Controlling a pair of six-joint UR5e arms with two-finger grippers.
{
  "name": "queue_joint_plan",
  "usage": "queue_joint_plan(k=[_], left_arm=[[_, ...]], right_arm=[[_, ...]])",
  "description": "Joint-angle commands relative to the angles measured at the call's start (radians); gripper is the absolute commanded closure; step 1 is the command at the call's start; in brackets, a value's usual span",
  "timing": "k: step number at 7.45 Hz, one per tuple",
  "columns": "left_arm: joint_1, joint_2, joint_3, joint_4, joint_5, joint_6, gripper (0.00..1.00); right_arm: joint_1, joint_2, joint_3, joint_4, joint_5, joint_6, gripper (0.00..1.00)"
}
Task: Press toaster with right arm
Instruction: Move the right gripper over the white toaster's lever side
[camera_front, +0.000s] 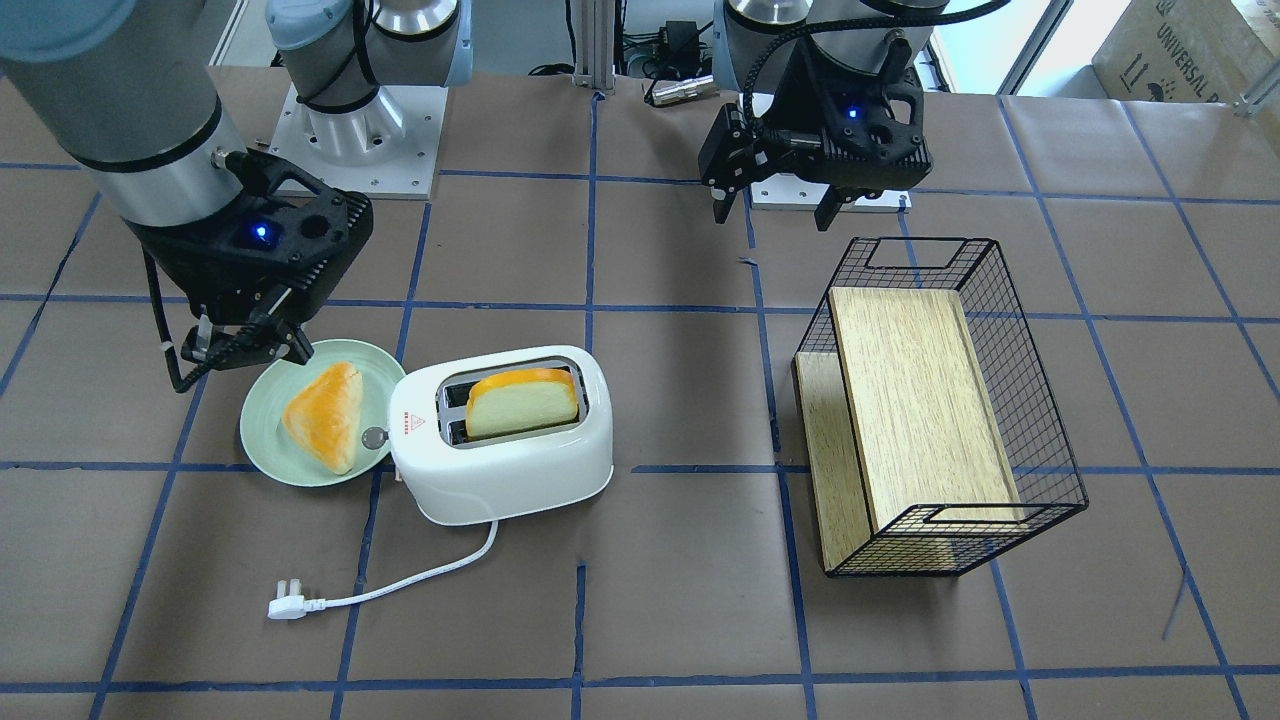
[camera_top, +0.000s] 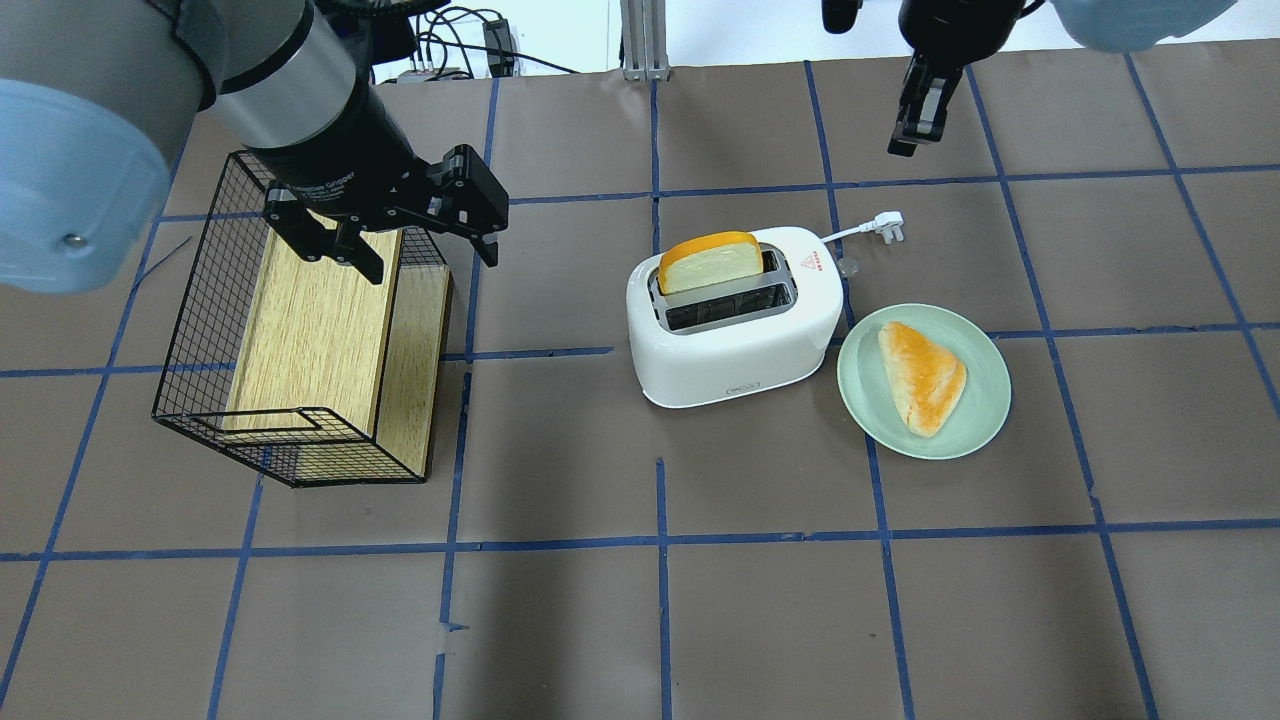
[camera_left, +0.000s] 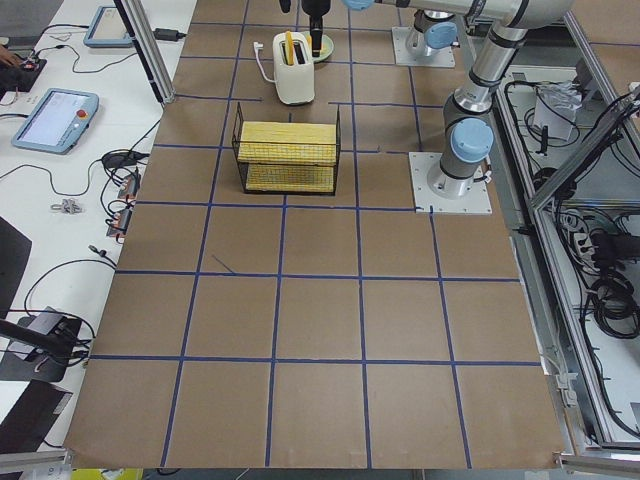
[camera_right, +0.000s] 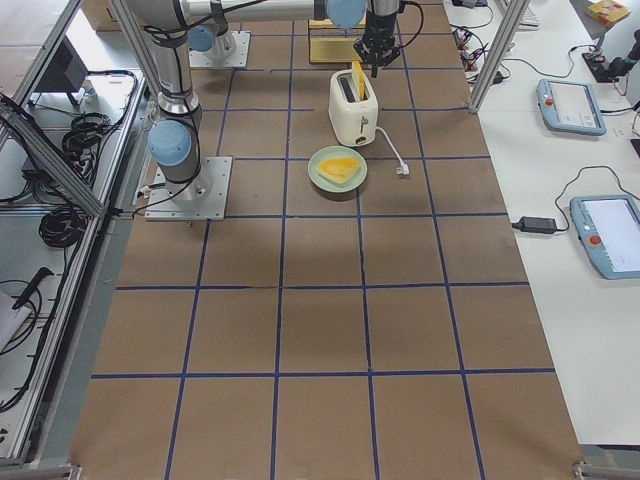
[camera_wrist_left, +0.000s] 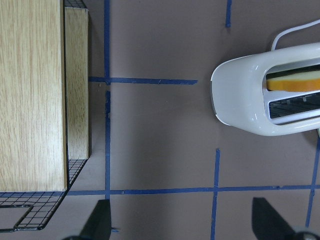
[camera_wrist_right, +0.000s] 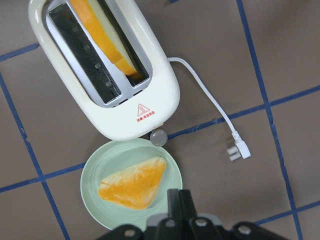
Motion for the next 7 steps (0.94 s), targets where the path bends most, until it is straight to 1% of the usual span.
queue_joint_plan(k=[1,2,4,5,7], left_arm=[[0.000,0.000,0.000,0.000,0.000,0.002,0.00],[0.000,0.000,0.000,0.000,0.000,0.000,0.00],[0.000,0.000,0.000,0.000,0.000,0.000,0.00],[0.000,0.000,0.002,0.000,0.000,0.000,0.00],[0.000,0.000,0.000,0.000,0.000,0.000,0.00]], right_arm=[[-0.006,0.073,0.009,-0.074,0.062,-0.103,0.88],[-0.003,0.103,0.053,-0.133,0.052,-0.144,0.87],[-0.012,0.079,0.212,-0.284,0.029,-0.219,0.87],[-0.012,0.059,0.244,-0.299,-0.012,-0.245,0.87],[-0.001,0.056,0.272,-0.310,-0.019,-0.296,0.86]])
